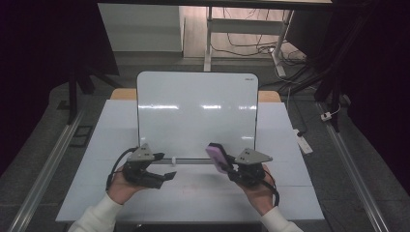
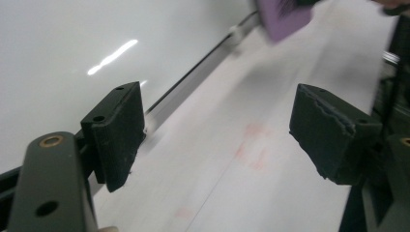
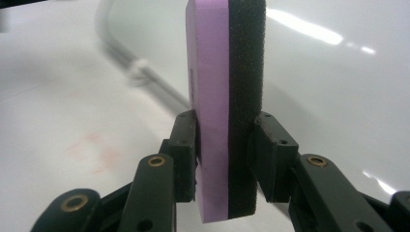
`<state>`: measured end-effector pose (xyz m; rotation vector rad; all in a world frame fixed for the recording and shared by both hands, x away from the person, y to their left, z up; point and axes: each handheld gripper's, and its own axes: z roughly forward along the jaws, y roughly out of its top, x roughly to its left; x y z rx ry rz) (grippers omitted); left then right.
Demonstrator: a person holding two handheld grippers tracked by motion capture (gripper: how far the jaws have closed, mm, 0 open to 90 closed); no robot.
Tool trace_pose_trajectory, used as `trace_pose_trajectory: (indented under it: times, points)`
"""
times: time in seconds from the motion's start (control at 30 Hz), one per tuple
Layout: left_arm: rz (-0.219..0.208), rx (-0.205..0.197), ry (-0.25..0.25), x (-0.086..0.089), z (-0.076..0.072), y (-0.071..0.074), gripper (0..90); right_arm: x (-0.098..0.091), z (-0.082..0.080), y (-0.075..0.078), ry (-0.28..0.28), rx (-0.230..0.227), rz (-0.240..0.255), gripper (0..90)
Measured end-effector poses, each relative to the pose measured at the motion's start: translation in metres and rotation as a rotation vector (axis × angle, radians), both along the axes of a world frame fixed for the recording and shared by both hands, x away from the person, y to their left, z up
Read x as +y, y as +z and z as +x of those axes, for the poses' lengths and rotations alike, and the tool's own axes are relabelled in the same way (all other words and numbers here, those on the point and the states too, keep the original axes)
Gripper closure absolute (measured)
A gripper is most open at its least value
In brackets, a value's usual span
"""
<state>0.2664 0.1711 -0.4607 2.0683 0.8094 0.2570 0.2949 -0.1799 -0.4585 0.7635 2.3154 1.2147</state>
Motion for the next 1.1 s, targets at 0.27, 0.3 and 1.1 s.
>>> trace_pose_trajectory:
  times: [0.27, 0.3, 1.1]
  points:
    - [-0.024, 0.029, 0.126, 0.042, -0.019, -0.014, 21.8, -0.019, 0.011, 0.003, -0.213, -0.066, -0.046, 63.5]
    - [-0.021, 0.032, 0.136, 0.047, -0.022, -0.017, 21.8, -0.019, 0.012, 0.003, -0.230, -0.071, -0.054, 63.5]
    - [-0.030, 0.095, 0.236, 0.084, -0.044, -0.045, 22.0, 0.003, 0.035, -0.002, -0.399, -0.208, -0.217, 63.0]
